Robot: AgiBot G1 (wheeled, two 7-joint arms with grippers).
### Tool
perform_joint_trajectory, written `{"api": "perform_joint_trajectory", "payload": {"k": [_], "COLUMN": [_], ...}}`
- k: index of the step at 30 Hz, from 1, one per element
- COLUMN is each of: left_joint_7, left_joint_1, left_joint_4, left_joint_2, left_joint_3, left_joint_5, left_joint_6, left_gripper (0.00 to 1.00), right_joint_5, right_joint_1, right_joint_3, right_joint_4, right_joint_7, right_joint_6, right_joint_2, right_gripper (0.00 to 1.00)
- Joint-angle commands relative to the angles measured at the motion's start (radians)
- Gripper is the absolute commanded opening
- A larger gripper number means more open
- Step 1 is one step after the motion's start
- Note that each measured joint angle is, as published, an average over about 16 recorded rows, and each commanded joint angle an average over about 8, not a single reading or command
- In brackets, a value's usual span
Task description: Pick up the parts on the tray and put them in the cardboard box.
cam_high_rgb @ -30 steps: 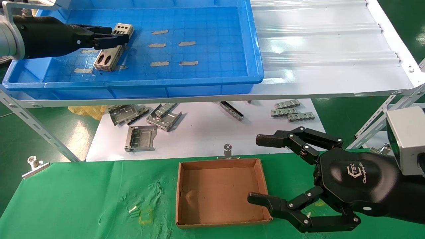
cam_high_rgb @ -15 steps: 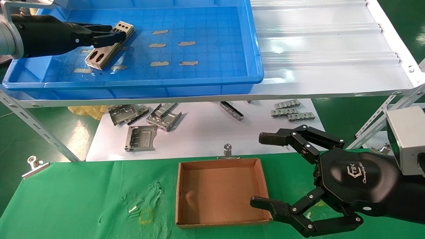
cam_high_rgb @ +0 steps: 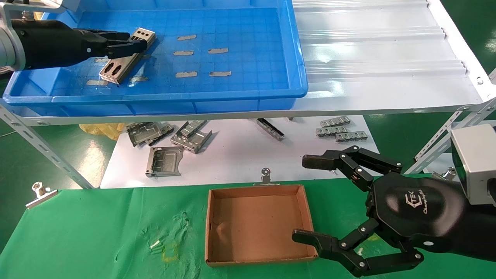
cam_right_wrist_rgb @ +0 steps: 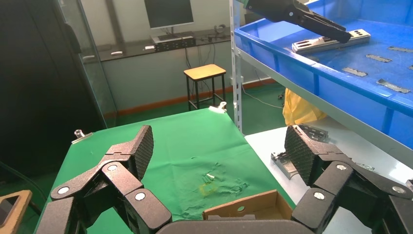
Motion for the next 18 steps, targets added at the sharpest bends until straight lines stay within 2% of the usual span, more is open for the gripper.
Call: {"api": "perform_joint_trajectory", "payload": {"k": [1, 10, 11, 12, 18], "left_joint_7": [0.0, 0.017, 0.019, 0.021, 0.02], "left_joint_1": [-0.001, 0.004, 0.005, 0.005, 0.004], "left_joint_4": [0.001, -0.005, -0.005, -0.005, 0.001], "left_joint_2": [-0.001, -0.007, -0.008, -0.008, -0.006], "left_joint_3": [0.001, -0.015, -0.017, -0.018, -0.016], "left_joint_5": [0.001, -0.022, -0.025, -0.026, -0.023], "left_joint_6": [0.003, 0.01, 0.01, 0.01, 0.006], "left_gripper": [1.0, 1.0, 0.97, 0.89, 0.14], "right_joint_5": [0.0, 0.0, 0.0, 0.0, 0.0], "right_joint_1": [0.0, 0.0, 0.0, 0.0, 0.0], "right_joint_3": [0.0, 0.0, 0.0, 0.0, 0.0], "right_joint_4": [0.0, 0.0, 0.0, 0.0, 0.0], "right_joint_7": [0.0, 0.0, 0.0, 0.0, 0.0], "right_joint_6": [0.0, 0.0, 0.0, 0.0, 0.0], "right_joint_2": [0.0, 0.0, 0.0, 0.0, 0.0], "right_gripper": [1.0, 1.0, 1.0, 1.0, 1.0]}}
